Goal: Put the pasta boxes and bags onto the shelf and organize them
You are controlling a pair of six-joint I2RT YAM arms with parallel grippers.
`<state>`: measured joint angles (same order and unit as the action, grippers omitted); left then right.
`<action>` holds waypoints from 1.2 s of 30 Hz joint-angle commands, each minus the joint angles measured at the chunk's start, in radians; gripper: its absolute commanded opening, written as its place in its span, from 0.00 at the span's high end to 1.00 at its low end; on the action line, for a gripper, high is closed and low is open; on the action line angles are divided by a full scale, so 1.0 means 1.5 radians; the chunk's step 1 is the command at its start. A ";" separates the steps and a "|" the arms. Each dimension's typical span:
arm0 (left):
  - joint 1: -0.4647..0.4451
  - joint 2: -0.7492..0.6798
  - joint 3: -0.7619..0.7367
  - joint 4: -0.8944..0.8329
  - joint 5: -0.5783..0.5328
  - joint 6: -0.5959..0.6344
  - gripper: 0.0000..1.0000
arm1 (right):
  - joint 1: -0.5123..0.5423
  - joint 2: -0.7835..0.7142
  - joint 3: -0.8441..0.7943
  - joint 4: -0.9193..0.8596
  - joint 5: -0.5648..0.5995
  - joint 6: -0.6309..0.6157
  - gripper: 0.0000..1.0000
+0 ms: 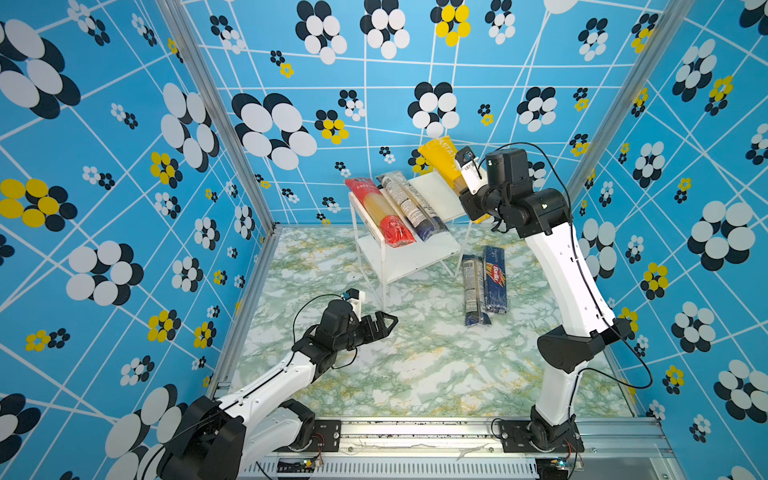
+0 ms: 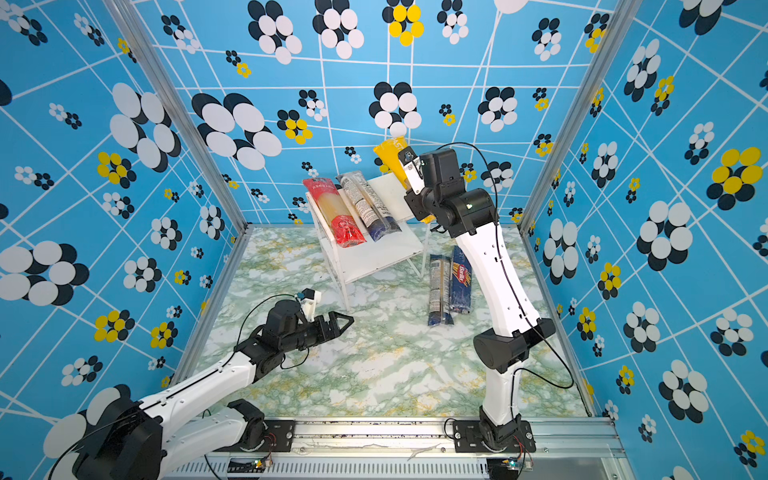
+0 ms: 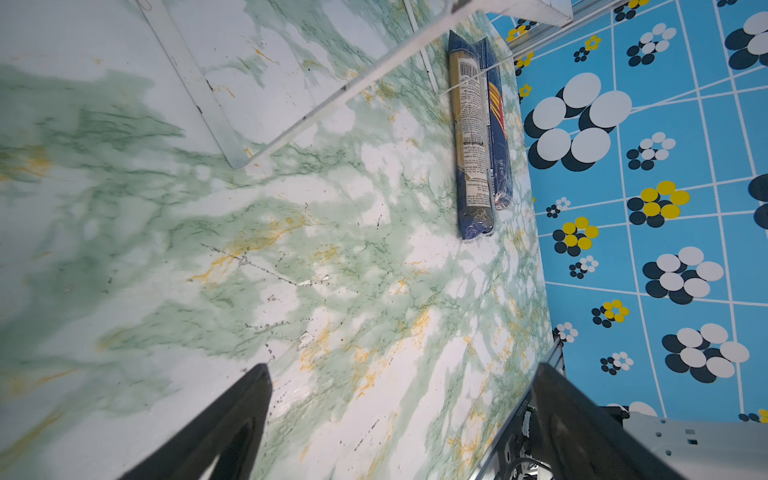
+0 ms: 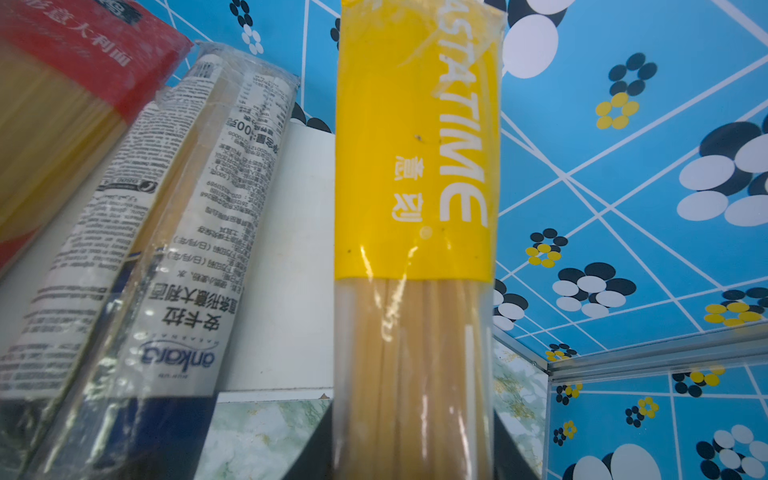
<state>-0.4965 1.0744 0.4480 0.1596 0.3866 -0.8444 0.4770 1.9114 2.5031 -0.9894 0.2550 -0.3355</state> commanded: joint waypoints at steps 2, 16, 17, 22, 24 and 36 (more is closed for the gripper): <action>0.005 -0.012 0.004 -0.007 0.006 0.003 0.01 | -0.004 -0.015 0.036 0.108 -0.014 0.024 1.00; 0.005 -0.015 -0.001 -0.006 0.005 0.003 0.01 | -0.004 -0.016 -0.011 0.142 -0.036 0.030 1.00; 0.005 -0.015 0.001 -0.006 0.005 0.004 0.01 | -0.004 -0.017 -0.019 0.148 -0.039 0.030 1.00; 0.005 -0.015 0.002 -0.009 0.004 0.005 0.01 | -0.004 -0.024 -0.038 0.167 -0.053 0.037 1.00; 0.005 -0.015 0.003 -0.010 0.004 0.004 0.01 | -0.004 -0.023 -0.038 0.169 -0.058 0.038 1.00; 0.006 -0.015 0.005 -0.011 0.005 0.003 0.01 | -0.004 -0.019 -0.045 0.173 -0.067 0.043 1.00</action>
<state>-0.4965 1.0691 0.4477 0.1570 0.3866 -0.8444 0.4770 1.9160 2.4157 -0.9054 0.1665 -0.2977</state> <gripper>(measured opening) 0.991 0.373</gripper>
